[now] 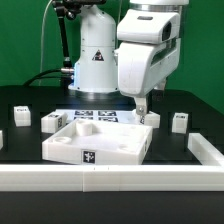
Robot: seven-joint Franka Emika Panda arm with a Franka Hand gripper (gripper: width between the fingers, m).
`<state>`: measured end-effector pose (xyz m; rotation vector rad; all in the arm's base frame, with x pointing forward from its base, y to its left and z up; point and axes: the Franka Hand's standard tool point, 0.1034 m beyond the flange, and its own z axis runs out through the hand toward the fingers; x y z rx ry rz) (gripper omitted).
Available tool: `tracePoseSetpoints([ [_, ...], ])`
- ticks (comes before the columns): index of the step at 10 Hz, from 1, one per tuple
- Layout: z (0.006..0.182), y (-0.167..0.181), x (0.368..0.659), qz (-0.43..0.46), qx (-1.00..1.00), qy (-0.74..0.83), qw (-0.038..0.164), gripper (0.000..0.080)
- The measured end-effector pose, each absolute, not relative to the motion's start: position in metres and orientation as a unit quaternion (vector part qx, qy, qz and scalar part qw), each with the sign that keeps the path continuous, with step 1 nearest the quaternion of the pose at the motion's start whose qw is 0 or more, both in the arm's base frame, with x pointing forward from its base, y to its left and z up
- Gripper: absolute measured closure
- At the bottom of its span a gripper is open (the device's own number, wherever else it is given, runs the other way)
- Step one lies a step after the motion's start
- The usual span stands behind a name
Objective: Assemble one leg
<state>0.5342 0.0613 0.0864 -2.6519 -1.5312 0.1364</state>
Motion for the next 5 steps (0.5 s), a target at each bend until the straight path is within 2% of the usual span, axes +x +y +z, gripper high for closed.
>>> tracePoseSetpoints([
  [1,0.086,0.061,0.534,0.044,-0.864,-0.500,0.037,0.0150],
  [2,0.081,0.060,0.530,0.028,-0.847,-0.531,0.024,0.0150],
  [5,0.074,0.050,0.506,0.013,-0.824,-0.566,0.004,0.0150],
])
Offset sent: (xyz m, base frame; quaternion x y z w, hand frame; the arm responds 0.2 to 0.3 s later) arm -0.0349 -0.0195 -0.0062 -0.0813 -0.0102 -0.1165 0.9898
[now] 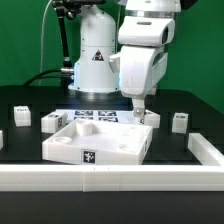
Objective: Assemble one leg
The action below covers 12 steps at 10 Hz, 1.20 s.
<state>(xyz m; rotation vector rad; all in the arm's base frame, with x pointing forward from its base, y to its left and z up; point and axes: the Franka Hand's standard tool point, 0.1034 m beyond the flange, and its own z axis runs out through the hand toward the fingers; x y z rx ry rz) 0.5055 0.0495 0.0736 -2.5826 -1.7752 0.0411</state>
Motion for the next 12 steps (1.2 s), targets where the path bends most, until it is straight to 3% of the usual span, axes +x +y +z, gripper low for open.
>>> tracePoseSetpoints([
  [2,0.067,0.042,0.492,0.014,-0.824,-0.566,0.003,0.0150],
  [7,0.064,0.044,0.492,0.005,-0.822,-0.569,-0.001,0.0150],
  [10,0.030,0.036,0.432,-0.013,-0.818,-0.576,-0.003,0.0150],
  [12,0.016,0.027,0.421,-0.016,-0.821,-0.570,-0.002,0.0150],
])
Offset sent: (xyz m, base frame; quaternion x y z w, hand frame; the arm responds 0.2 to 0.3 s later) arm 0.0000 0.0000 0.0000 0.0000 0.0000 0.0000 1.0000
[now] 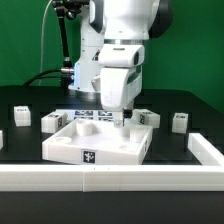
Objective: Assemble one leg
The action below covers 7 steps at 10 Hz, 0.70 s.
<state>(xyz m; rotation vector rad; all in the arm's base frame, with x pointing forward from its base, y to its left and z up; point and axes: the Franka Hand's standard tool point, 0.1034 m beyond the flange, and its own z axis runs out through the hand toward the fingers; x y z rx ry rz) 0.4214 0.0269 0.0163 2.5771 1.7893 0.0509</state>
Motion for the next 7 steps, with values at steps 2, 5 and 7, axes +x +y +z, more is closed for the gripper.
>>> tracePoseSetpoints([
  [2,0.0060,0.0244,0.4240,0.015,0.824,0.567,-0.001,0.0150],
  [5,0.0060,0.0223,0.4286,0.017,0.825,0.564,0.001,0.0162],
  [7,0.0059,0.0223,0.4286,0.017,0.825,0.564,0.001,0.0348],
])
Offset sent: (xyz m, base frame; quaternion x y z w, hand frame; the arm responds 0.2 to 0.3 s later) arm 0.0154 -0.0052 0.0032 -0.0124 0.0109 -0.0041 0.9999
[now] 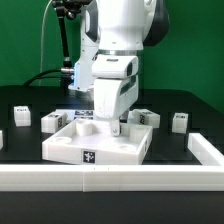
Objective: Assemble one leg
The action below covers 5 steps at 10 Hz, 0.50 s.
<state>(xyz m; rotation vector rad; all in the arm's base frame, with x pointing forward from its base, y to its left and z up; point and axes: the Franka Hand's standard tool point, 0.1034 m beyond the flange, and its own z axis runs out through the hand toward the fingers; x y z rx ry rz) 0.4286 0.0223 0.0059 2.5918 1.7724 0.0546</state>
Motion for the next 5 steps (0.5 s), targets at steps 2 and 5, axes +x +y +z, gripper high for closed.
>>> tracePoseSetpoints([
  [2,0.0058,0.0223,0.4285,0.017,0.825,0.564,0.001,0.0729],
  [5,0.0058,0.0223,0.4284,0.017,0.826,0.564,0.000,0.0741],
])
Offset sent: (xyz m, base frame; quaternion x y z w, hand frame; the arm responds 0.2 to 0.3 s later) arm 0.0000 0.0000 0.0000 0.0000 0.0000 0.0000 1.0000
